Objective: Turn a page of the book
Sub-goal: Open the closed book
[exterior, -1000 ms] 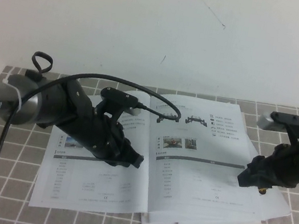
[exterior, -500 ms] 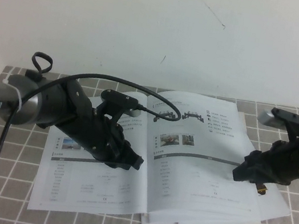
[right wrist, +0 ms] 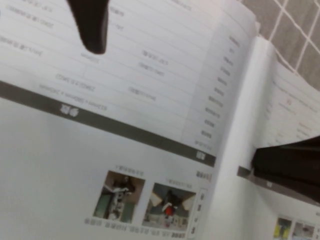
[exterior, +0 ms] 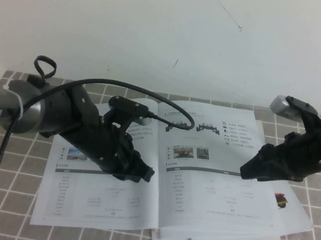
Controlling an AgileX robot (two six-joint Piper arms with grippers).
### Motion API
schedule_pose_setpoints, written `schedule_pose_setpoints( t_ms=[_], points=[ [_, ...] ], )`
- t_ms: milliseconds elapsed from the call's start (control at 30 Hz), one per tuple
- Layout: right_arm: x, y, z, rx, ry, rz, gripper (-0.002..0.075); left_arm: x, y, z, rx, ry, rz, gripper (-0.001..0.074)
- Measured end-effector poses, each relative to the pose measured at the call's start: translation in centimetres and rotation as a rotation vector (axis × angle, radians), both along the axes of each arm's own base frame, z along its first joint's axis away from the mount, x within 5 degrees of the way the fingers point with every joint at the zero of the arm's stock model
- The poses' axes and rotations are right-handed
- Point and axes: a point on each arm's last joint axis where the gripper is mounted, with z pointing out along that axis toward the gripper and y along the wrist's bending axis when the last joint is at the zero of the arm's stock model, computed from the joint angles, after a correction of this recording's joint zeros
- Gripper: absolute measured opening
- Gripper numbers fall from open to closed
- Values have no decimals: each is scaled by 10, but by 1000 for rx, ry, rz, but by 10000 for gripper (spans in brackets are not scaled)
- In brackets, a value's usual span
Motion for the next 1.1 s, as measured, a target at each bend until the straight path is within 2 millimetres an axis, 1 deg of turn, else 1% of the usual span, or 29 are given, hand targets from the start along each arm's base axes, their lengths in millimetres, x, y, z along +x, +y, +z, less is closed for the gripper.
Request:
schedule_pose_setpoints(
  t_ms=[333,500,767,933,1100],
  points=[
    [1,-13,-11,-178,-6,1,375,0,0,0,0,0,0,-4],
    [3,-14,-25,-190,36,-22,375,0,0,0,0,0,0,-4],
    [3,-7,-28,-91,49,8,375,0,0,0,2,2,-4,-4],
    [2,2,-25,15,65,17,375,0,1,0,4,2,-4,-4],
    [2,5,-24,63,77,15,375,0,1,0,4,3,-5,-4]
  ],
)
